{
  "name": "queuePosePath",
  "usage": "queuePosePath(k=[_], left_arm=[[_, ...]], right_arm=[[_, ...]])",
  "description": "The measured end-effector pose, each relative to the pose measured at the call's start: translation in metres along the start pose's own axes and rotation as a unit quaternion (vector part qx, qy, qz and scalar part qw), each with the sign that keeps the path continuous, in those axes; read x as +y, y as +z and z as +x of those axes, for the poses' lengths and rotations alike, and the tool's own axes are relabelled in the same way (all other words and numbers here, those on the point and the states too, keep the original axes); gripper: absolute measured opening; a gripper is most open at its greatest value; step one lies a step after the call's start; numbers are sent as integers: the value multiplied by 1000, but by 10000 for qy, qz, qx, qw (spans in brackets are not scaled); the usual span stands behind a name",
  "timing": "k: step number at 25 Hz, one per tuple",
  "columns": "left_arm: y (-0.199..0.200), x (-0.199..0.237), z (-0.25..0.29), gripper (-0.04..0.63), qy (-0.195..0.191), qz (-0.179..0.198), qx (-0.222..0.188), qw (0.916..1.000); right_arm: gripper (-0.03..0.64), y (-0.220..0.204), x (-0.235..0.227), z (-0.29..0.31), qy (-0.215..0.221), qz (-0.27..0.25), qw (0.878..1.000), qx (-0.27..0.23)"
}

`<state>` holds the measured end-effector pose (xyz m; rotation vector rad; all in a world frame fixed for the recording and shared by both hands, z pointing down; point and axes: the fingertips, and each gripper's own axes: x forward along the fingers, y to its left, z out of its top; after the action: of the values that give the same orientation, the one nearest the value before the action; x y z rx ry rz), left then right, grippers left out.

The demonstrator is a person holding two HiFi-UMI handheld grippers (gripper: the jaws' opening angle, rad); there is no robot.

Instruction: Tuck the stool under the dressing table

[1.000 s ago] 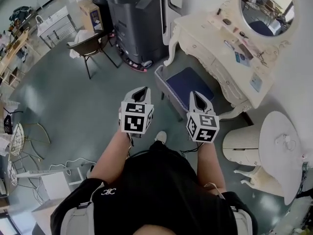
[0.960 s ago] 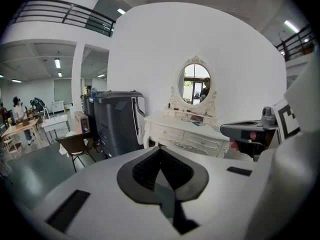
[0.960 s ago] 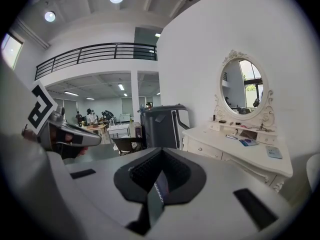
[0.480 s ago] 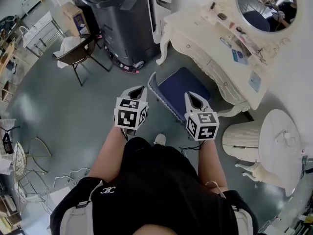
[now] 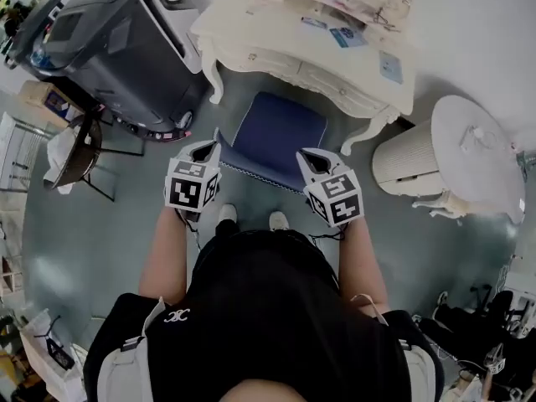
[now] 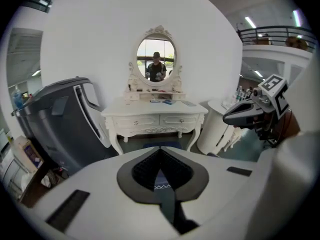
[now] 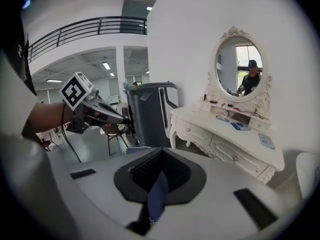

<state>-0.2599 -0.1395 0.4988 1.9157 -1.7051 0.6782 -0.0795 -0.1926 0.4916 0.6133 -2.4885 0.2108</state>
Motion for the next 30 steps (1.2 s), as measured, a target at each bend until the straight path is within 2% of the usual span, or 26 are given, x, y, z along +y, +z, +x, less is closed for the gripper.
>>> queuePosePath(k=[2,5,6,8,11,15,19,22,24,30], left_arm=[[-2,1,11,3,-391,325,224,9985],[-15,1,26,12,-937,787,534,9910],[-20,1,30,15,-1099,917,622,9877],[-31,2,39,44,-1373,1172,779,9805],[-46,-3,50,113,-1790,1699,914,9648],[-68,-19,60,188,-2458,2327,996,9357],[-96,-17,74,202,-2454,3011,1366,9113],[-111,-19,81,202,-2476,3320,1560,8968],[-116,-21,86,202,-2454,3374,1597,8946],[-119,-25,95,201,-2401,3360,1610,8964]], right_arm=[[5,-13,-3,-1,-107,233,9996,96],[5,-33,-2,2,-255,377,9985,305],[15,-40,-1,3,-287,420,9980,384],[80,-55,3,5,-323,557,9964,552],[133,-81,12,10,-370,728,9931,847],[202,-120,22,19,-579,684,9858,1420],[209,-147,26,27,-782,616,9775,1859],[210,-161,26,32,-855,459,9728,2103],[209,-169,26,33,-910,435,9686,2272],[206,-180,17,36,-1363,239,9584,2498]])
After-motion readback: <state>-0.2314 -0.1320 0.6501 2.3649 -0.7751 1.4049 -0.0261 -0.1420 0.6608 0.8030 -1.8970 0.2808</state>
